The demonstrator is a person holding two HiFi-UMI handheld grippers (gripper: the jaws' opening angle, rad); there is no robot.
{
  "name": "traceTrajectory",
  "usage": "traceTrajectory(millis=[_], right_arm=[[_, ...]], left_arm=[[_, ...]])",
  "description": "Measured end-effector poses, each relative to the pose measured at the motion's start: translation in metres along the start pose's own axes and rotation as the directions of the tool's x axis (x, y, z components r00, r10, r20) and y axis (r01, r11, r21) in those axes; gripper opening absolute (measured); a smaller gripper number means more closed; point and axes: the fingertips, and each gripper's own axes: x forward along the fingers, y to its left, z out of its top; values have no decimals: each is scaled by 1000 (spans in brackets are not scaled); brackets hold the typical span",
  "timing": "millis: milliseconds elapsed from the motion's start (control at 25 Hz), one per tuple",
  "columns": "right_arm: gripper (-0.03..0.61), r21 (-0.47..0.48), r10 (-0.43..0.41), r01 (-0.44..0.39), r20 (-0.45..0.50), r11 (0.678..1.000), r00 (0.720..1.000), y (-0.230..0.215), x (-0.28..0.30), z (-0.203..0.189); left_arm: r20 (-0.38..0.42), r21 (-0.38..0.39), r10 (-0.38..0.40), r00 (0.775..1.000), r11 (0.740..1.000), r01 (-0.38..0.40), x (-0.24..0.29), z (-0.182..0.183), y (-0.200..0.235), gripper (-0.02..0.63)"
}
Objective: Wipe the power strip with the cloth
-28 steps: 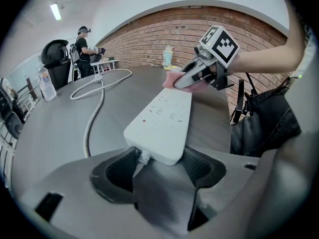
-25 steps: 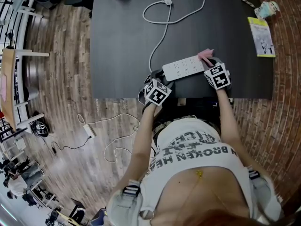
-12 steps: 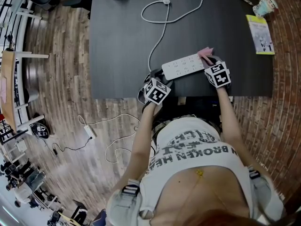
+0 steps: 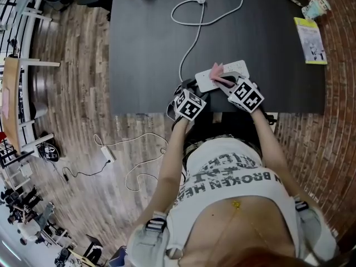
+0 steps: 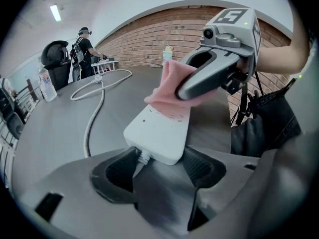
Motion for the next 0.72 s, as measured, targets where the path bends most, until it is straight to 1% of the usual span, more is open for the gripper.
traceTrajectory(millis=[80,160,280,440,720], right_arm=[[17,-33,58,-58,-10,998,998,19,15,4],[17,-54,101,-103,-48,993,994,34,27,4],[17,-58,139,-144,-79,988,987,49,41,4],[17,-72,154,-162,-105,984,982,57,54,4],[15,-85,131,-140,-106,987,986,56,55,3]], left_arm=[[0,-1,-1,1000,1000,1,1,0,-1,279],[0,-2,0,1000,1000,0,1,1,-1,278],[-1,-1,3,1000,1000,-3,0,1,-1,279],[-4,0,2,1000,1000,-2,1,0,-1,278],[-2,3,1,1000,1000,-1,0,0,0,279]])
